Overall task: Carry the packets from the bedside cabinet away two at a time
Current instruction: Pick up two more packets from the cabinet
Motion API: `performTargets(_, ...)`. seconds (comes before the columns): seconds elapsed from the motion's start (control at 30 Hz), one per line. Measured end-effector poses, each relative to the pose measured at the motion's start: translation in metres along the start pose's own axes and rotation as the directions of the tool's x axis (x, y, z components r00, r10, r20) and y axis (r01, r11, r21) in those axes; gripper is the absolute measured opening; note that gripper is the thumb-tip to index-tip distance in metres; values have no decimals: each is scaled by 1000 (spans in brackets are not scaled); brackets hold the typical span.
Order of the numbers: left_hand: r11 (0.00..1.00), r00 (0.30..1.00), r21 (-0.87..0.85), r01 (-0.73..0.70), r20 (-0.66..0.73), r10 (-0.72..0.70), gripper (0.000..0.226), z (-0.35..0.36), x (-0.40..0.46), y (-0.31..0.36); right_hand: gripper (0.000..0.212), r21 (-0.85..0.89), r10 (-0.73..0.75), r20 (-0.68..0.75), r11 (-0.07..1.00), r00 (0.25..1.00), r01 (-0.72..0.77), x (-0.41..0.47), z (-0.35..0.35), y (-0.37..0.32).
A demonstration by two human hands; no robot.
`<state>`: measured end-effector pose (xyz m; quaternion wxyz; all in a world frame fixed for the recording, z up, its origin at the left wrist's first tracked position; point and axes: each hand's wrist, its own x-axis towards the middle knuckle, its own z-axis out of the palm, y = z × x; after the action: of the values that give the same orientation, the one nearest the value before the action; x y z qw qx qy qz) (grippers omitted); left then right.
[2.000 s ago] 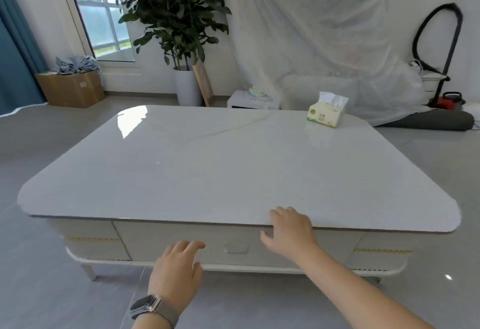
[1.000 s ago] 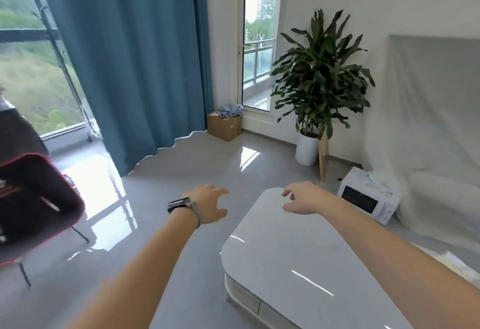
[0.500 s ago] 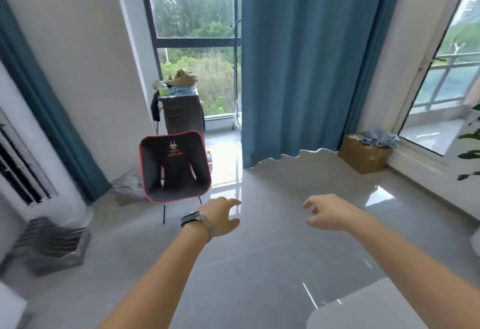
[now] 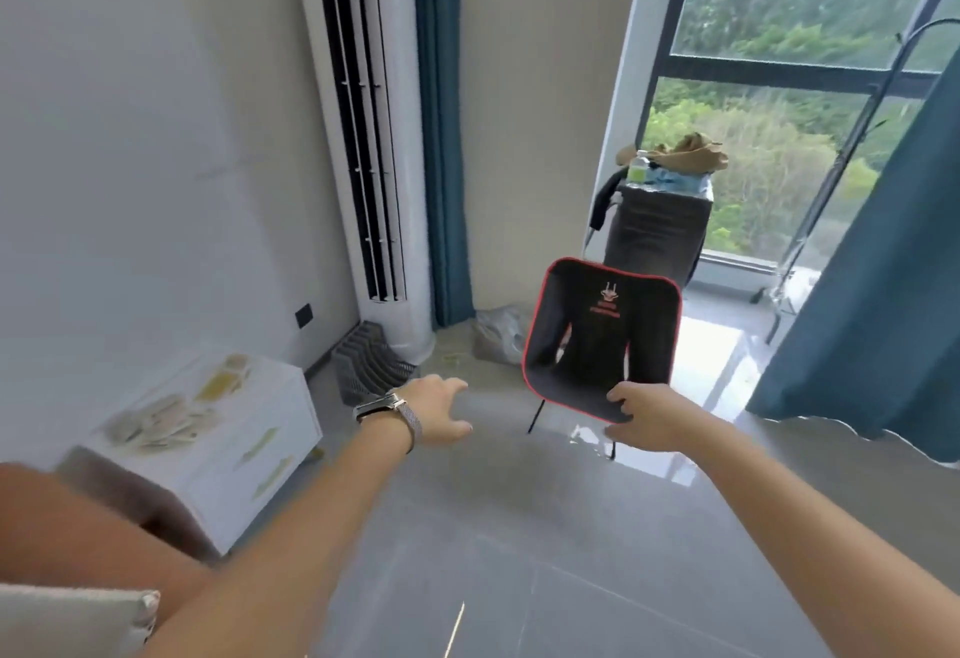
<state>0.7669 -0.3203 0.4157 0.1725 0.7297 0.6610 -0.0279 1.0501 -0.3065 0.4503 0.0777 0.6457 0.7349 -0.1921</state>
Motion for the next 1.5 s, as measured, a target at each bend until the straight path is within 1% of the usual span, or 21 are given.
performTargets(0.13, 997, 997, -31, 77, 24, -77, 68, -23, 52, -61, 60, -32, -81, 28, 996, 996, 82, 89, -26, -46)
performTargets(0.23, 993, 994, -41, 107, 0, -107, 68, -40, 90, -92, 49, -84, -151, -4, 985, 988, 150, 144, -45, -73)
performTargets(0.3, 990, 992, -67, 124, -27, -126, 66, -53, 116, -115, 47, -108, -199, -11, 974, 980, 197, 185, -55, -96)
performTargets(0.43, 978, 981, -103, 182, -42, -187, 64, -74, 168, -167, 54, -155, -284, 55, 945, 957, 289, 274, -70, -148)
performTargets(0.57, 949, 954, -140, 282, -66, -293, 64, -94, 216, -229, 57, -199, -368, 86, 904, 926, 378, 361, -90, -206)
performTargets(0.67, 902, 910, -183, 390, -75, -409, 63, -107, 240, -275, 59, -188, -430, 111, 876, 896, 444, 427, -99, -246)
performTargets(0.83, 794, 818, -270, 544, -38, -573, 61, -118, 249, -343, 56, -230, -524, 227, 790, 821, 568, 509, -104, -328)
performTargets(0.93, 707, 744, -306, 637, 4, -668, 64, -110, 239, -391, 56, -265, -593, 281, 708, 755, 655, 545, -94, -393)
performTargets(1.0, 654, 699, -321, 685, 36, -715, 65, -105, 228, -424, 55, -262, -646, 324, 642, 692, 721, 562, -80, -439)
performTargets(1.07, 606, 660, -340, 720, 66, -748, 66, -100, 217, -459, 54, -241, -675, 362, 598, 642, 765, 577, -63, -487)
performTargets(1.2, 518, 585, -370, 771, 92, -806, 67, -86, 195, -532, 54, -232, -699, 418, 535, 580, 812, 606, -18, -576)
performTargets(1.37, 432, 508, -346, 833, 167, -845, 64, -66, 174, -607, 52, -200, -676, 487, 530, 553, 824, 635, 36, -664)
performTargets(1.5, 400, 482, -326, 857, 226, -847, 64, -41, 179, -656, 52, -169, -671, 515, 531, 533, 831, 662, 84, -709)
